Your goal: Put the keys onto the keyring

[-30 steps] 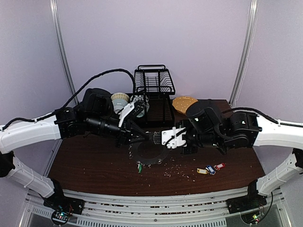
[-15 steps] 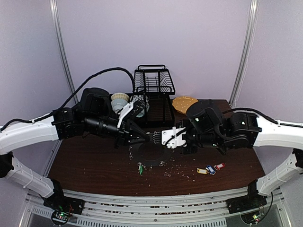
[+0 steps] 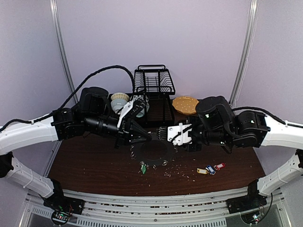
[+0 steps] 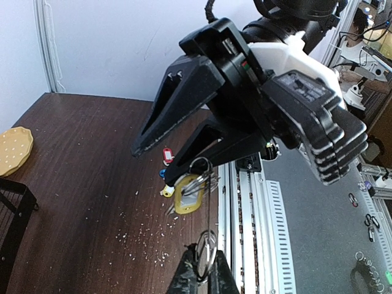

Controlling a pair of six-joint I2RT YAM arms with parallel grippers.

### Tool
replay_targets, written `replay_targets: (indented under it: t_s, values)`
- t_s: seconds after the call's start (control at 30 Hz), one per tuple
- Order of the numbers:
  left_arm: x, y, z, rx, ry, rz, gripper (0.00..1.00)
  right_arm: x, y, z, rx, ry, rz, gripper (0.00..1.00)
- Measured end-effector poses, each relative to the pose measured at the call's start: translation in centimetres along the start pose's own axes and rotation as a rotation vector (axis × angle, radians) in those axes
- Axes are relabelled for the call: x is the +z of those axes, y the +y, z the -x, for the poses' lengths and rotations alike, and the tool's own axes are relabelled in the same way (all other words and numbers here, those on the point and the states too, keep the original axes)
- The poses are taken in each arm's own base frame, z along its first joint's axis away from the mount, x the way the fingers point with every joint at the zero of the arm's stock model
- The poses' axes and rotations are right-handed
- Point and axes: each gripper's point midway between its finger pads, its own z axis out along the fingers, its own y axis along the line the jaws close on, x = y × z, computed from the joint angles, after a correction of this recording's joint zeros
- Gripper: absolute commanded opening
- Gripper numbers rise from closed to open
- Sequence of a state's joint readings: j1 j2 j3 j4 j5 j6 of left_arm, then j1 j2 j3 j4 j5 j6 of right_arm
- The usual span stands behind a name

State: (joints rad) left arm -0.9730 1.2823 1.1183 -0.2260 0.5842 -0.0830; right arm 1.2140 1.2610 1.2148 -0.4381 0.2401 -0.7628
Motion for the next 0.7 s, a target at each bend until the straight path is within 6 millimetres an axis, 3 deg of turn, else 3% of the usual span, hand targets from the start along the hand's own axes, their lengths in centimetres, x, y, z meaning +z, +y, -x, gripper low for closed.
replay_targets:
  t_s: [0.13,0.27,0.43,0.47,0.57,0.7]
  values:
    - [0.0,0.0,0.0,0.000,0.000,-0.001,0.00,0.0,0.0,0.0,-0.008,-0.001,0.001,0.36]
    - [0.1,-0.2,0.2,0.006,-0.006,-0.006,0.00,-0.4,0.0,0.0,-0.008,-0.013,0.002,0.48]
    - [0.0,-0.5,0.7,0.022,-0.024,-0.018,0.00,-1.1,-0.1,0.0,-0.007,-0.028,0.000,0.50]
    - [0.0,-0.6,0.8,0.025,-0.029,-0.019,0.00,-1.2,-0.1,-0.1,-0.006,-0.029,-0.001,0.48]
    - [-0.2,-0.7,1.1,0.032,-0.039,-0.019,0.00,-1.3,0.0,-0.2,-0.007,-0.028,0.000,0.28]
    - [-0.2,-0.6,1.3,0.038,-0.049,-0.018,0.00,-1.2,0.4,-0.2,-0.010,-0.032,0.015,0.25]
